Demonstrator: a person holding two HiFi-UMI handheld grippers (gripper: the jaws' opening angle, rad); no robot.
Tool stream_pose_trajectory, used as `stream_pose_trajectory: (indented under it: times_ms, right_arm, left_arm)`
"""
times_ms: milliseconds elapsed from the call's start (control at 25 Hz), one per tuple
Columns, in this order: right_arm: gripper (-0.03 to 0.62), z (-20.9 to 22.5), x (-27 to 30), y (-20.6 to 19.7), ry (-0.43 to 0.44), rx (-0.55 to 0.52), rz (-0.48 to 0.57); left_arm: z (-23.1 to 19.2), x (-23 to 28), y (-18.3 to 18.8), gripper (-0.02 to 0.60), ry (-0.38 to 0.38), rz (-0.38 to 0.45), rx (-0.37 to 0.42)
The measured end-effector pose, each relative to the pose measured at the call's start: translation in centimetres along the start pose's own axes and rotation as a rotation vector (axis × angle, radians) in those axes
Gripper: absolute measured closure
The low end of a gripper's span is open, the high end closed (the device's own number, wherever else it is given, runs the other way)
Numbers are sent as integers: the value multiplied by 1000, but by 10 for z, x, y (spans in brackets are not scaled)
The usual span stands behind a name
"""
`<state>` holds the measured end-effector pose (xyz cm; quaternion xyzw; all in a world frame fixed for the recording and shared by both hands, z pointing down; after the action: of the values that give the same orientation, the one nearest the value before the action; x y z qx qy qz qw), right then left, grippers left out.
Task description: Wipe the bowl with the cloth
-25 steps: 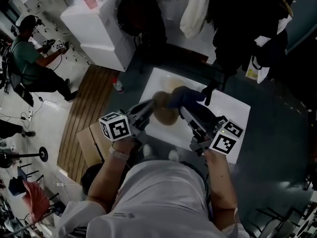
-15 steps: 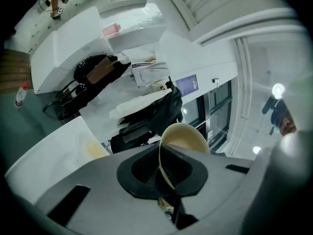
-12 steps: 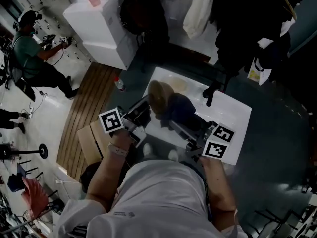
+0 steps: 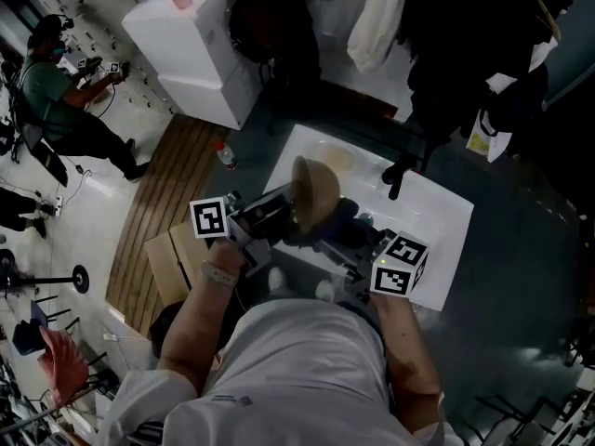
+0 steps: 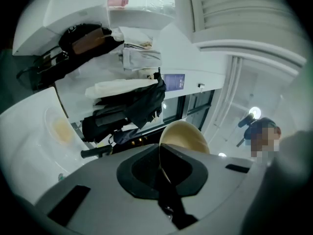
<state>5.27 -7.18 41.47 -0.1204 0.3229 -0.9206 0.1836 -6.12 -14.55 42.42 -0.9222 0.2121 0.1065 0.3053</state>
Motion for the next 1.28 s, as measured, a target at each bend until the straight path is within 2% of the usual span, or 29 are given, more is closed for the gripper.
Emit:
stream_pose_trajectory:
  times_ms: [160, 440, 560, 840, 1000, 1280]
  right_arm:
    - [526, 9, 0, -2, -19, -13, -38]
    - [526, 16, -2, -9, -43, -38, -89]
    - [526, 18, -5, -7, -60, -54, -96]
    - [526, 27, -15, 7, -120, -81, -71]
    - [526, 20, -21, 22, -89, -65, 1]
    - [526, 2, -28, 30, -56, -116, 18]
  left_arm:
    - [2, 3, -7, 561, -111, -89, -16]
    - [15, 0, -26, 560, -227, -320, 43]
    - [17, 0, -36, 560, -256, -385, 40]
    - [15, -3, -56, 560, -247, -504, 58]
    - [9, -5, -70, 560, -203, -583, 79]
    - [-5, -12, -73, 560, -155, -513, 27]
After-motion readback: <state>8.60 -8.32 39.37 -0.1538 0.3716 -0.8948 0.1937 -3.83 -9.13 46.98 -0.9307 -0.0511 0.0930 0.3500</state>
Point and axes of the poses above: the fingertips, and each gripper's own axes: x forward along the fingers, z to its right, y out of its top, the point moved 5 cm from there along -x, backward along the fingers, and after that the axes turned 15 degrees about x, right-handed, at the moved point
